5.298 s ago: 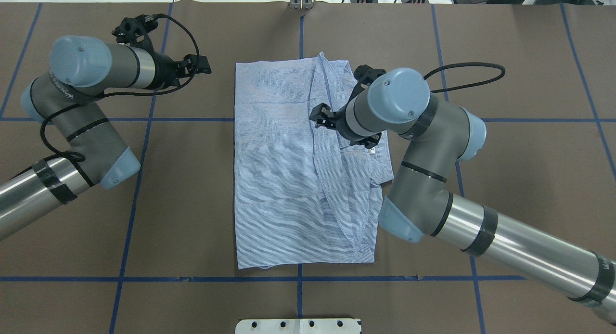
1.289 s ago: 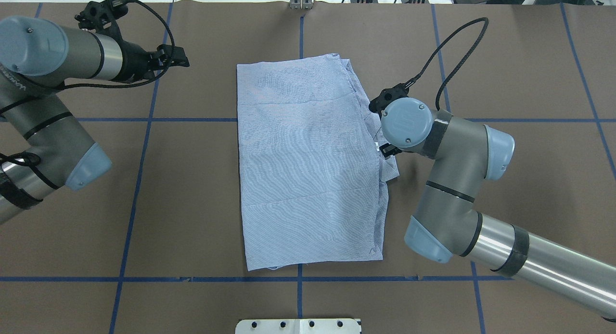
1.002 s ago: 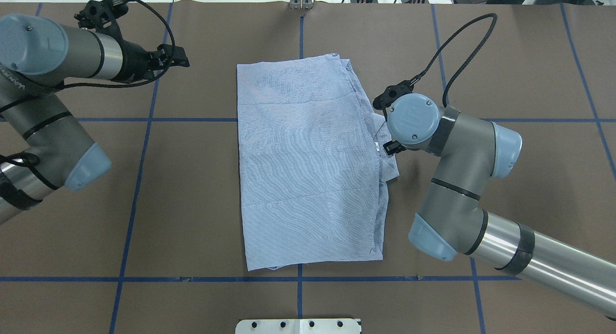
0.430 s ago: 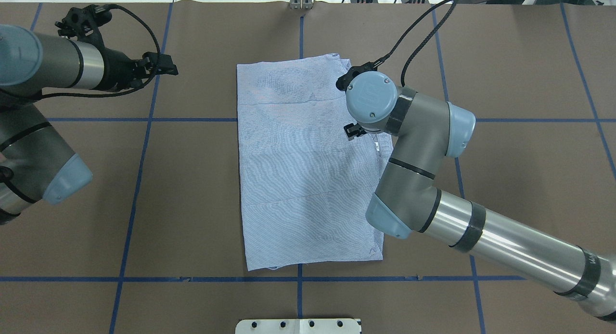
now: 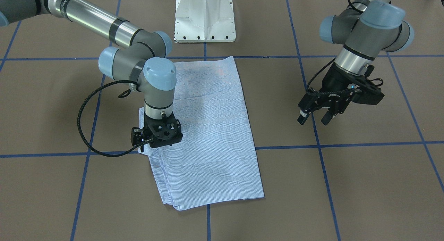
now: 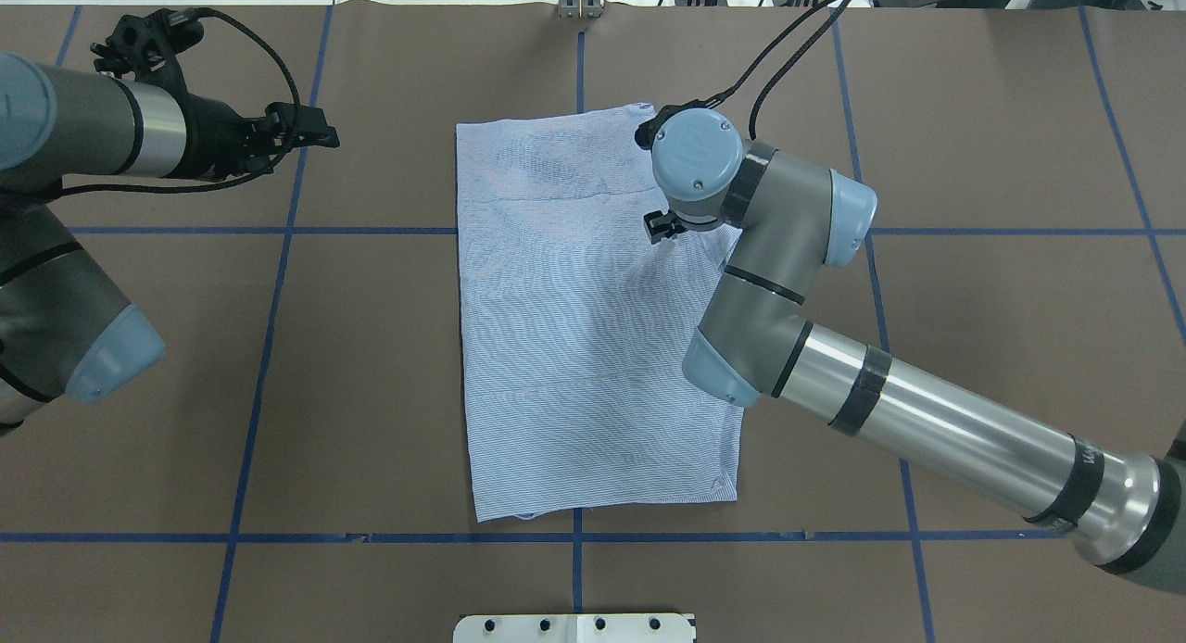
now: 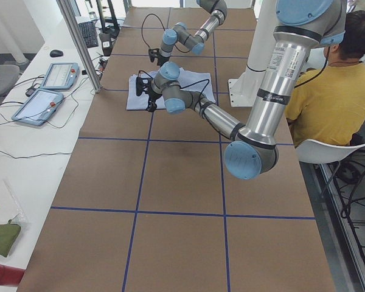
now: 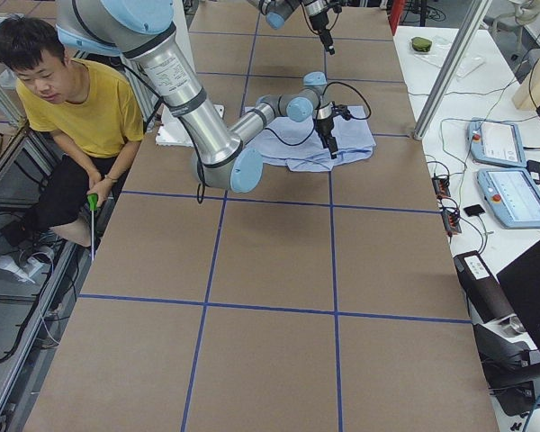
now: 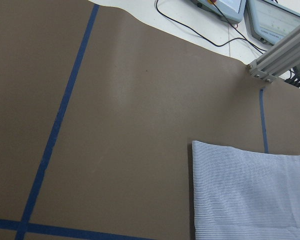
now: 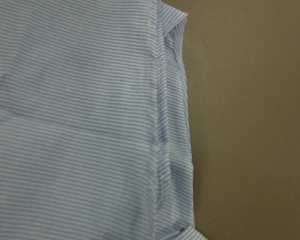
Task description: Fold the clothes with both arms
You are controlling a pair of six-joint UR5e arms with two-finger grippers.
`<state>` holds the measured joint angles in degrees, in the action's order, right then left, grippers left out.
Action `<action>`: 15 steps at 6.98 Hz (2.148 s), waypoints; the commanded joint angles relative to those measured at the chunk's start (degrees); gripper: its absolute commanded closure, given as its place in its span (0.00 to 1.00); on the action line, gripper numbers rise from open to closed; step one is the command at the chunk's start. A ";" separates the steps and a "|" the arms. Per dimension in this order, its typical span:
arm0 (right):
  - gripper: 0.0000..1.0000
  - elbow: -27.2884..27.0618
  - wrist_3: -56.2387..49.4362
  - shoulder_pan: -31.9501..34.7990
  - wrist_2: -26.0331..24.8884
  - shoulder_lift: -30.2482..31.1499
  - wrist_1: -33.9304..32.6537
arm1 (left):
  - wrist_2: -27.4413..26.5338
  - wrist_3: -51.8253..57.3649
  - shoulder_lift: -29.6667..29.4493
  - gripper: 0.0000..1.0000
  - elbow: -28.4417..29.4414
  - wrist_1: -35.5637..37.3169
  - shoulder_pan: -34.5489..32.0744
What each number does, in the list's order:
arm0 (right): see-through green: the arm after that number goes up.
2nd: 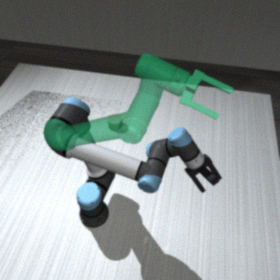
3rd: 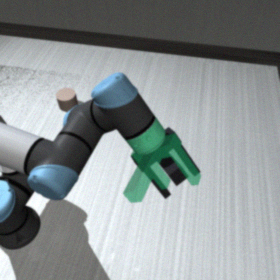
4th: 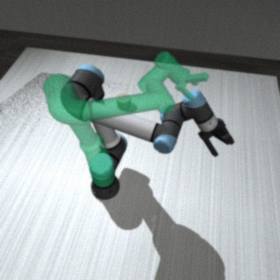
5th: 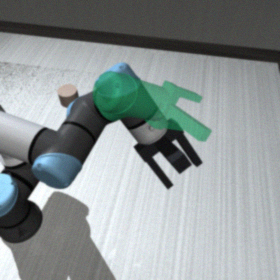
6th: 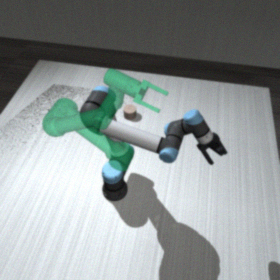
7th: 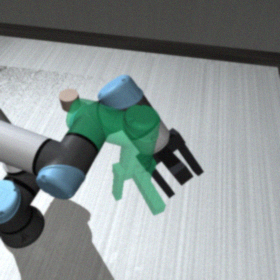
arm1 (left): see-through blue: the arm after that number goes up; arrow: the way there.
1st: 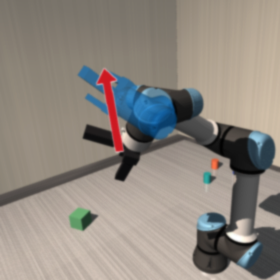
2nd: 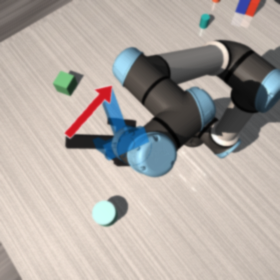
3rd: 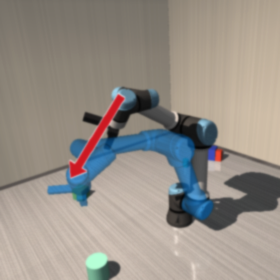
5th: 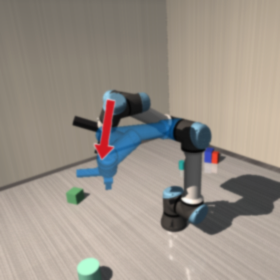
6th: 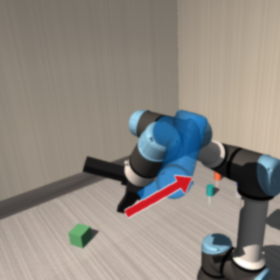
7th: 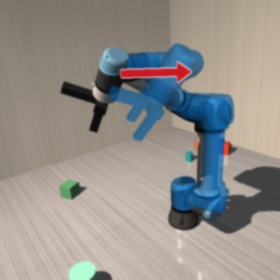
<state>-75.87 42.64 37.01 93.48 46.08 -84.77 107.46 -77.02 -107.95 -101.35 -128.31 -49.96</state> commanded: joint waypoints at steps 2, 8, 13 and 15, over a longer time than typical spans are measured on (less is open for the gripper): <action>0.00 3.54 -2.47 3.69 2.67 2.86 6.34 | 0.03 0.03 0.11 0.00 -0.95 0.08 -0.05; 0.00 -26.54 39.69 -4.36 5.08 16.98 4.61 | 0.82 0.03 0.19 0.00 -2.80 0.16 -0.05; 0.00 -37.93 81.15 -20.56 -10.24 24.30 4.61 | 1.00 0.03 1.60 0.00 -1.84 -0.27 0.48; 0.00 -37.94 88.30 -23.72 -16.28 25.90 5.05 | 0.91 0.12 1.60 0.00 -0.34 -0.36 0.57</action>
<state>-113.55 127.00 15.14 80.64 71.19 -79.97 108.40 -76.93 -106.33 -102.27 -128.62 -49.44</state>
